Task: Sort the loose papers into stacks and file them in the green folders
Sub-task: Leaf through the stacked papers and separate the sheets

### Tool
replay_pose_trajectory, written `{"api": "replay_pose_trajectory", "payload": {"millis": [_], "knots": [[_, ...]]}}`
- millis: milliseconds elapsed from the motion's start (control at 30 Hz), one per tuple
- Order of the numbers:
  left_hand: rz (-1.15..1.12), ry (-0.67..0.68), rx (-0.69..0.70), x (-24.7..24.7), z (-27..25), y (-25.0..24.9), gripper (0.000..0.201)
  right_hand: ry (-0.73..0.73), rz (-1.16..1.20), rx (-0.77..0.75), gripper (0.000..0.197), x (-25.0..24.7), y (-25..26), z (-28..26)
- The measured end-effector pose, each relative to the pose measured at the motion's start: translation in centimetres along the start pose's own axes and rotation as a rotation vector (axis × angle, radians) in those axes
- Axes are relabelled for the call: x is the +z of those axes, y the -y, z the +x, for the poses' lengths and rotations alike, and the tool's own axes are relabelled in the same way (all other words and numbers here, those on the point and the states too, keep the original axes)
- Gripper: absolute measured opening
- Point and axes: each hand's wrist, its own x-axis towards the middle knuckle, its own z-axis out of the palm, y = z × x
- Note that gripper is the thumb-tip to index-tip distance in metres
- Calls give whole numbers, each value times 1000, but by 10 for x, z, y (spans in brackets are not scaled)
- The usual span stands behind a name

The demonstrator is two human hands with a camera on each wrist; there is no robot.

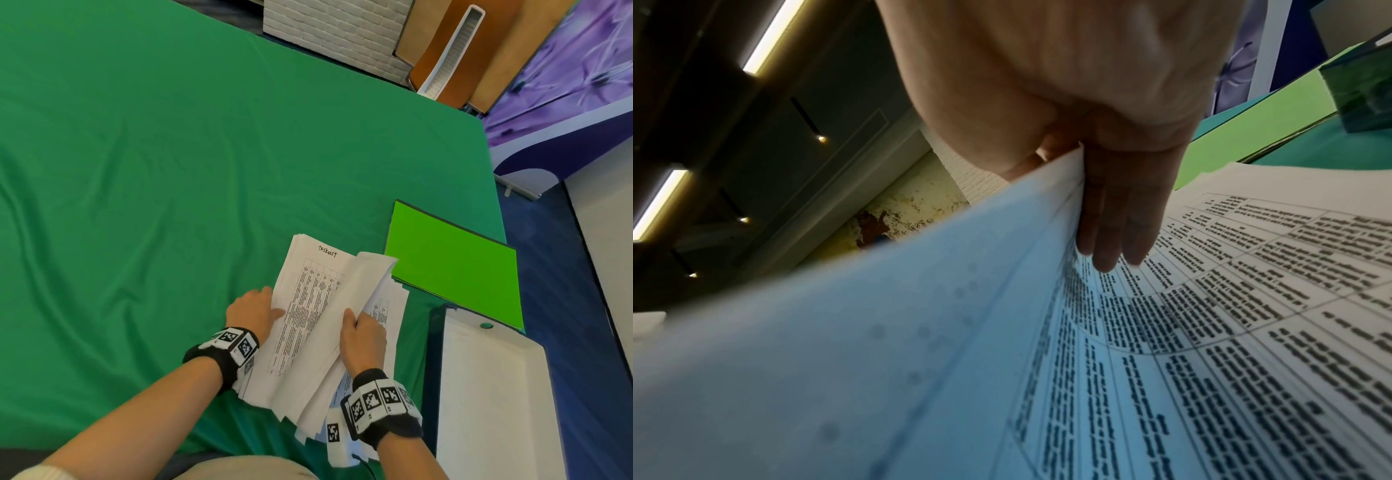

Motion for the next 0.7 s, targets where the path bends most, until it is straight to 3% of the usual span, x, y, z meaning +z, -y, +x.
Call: {"api": "replay_pose_trajectory", "payload": {"millis": [100, 267, 433, 600, 700], "knots": [[50, -14, 36, -6, 1, 1, 37, -5, -6, -7, 43, 1, 2, 1], [136, 77, -10, -6, -3, -3, 67, 1, -15, -3, 42, 2, 5, 0], [-49, 160, 17, -7, 0, -5, 44, 11, -17, 10, 42, 0, 3, -1], [159, 115, -70, -11, -12, -16, 72, -1, -9, 27, 41, -2, 0, -2], [198, 139, -68, -7, -19, -25, 67, 7, -27, 34, 43, -2, 1, -3]]}}
